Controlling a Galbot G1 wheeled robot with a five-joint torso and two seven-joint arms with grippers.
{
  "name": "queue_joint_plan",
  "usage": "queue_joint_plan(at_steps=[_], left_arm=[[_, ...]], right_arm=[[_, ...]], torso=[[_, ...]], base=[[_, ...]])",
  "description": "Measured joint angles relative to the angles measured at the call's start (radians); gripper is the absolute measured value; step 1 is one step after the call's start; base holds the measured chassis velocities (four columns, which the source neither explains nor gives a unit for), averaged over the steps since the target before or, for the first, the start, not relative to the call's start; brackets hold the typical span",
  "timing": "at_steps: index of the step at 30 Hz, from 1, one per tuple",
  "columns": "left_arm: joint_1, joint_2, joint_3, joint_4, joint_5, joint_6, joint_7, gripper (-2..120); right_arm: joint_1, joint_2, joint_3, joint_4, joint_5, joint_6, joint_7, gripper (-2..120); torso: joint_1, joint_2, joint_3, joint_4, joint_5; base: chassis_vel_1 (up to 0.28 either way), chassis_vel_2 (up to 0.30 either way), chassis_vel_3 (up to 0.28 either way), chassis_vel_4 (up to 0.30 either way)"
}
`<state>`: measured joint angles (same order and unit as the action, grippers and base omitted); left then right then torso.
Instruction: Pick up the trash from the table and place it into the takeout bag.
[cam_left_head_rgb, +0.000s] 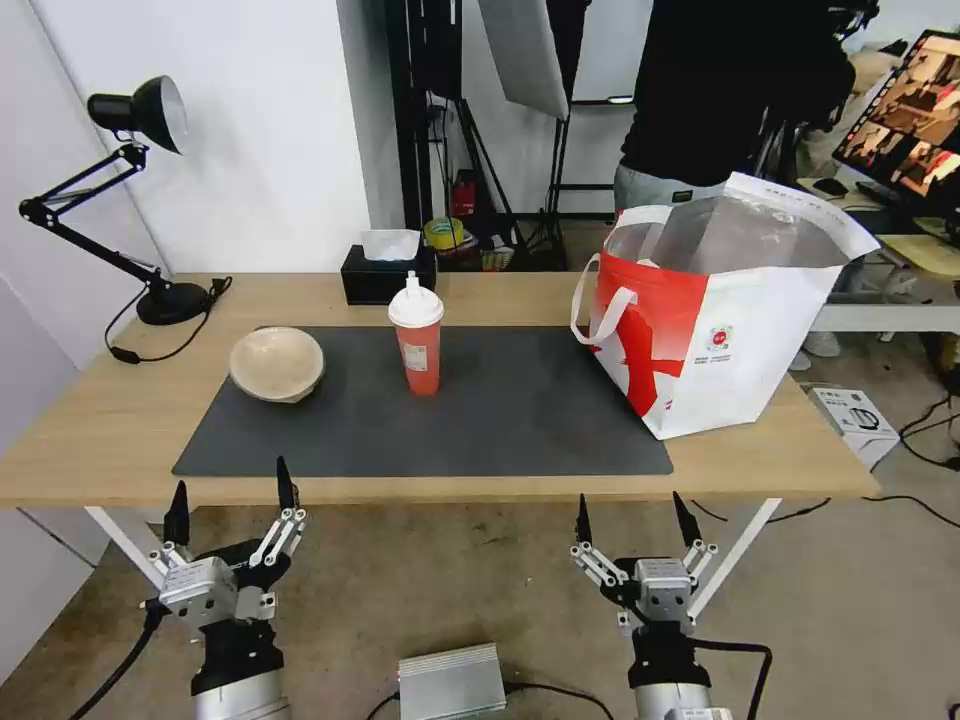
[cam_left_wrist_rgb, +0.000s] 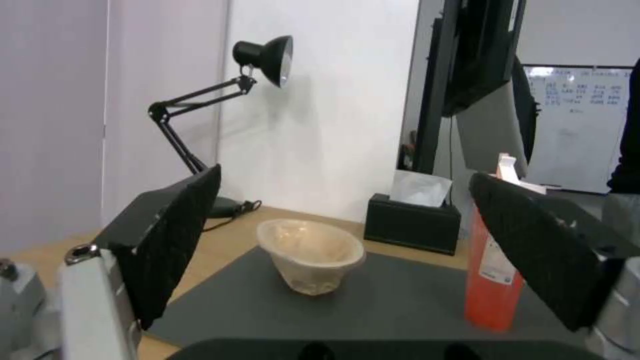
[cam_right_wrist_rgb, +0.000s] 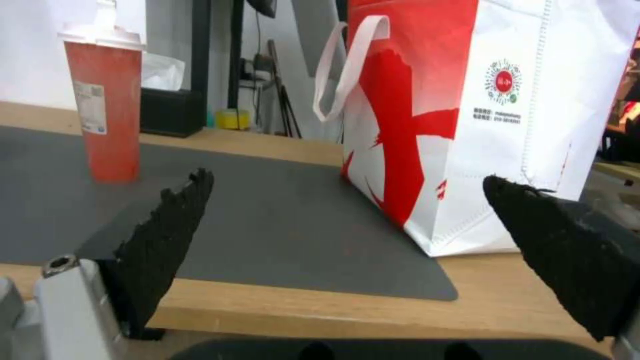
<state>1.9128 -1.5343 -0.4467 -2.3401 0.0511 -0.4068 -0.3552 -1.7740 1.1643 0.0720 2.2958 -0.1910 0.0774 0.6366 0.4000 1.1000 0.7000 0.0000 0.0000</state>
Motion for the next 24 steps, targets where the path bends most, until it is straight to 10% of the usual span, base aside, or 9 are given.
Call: queue_joint_plan(at_steps=[24], left_arm=[[0.002, -0.002, -0.001, 0.005, 0.001, 0.000, 0.000, 100]], right_arm=[[0.360, -0.221, 0.118, 0.037, 0.502, 0.098, -0.494, 100]], torso=[[0.000, 0.000, 0.000, -0.0001, 0.0001]], base=[[0.000, 0.000, 0.000, 0.000]])
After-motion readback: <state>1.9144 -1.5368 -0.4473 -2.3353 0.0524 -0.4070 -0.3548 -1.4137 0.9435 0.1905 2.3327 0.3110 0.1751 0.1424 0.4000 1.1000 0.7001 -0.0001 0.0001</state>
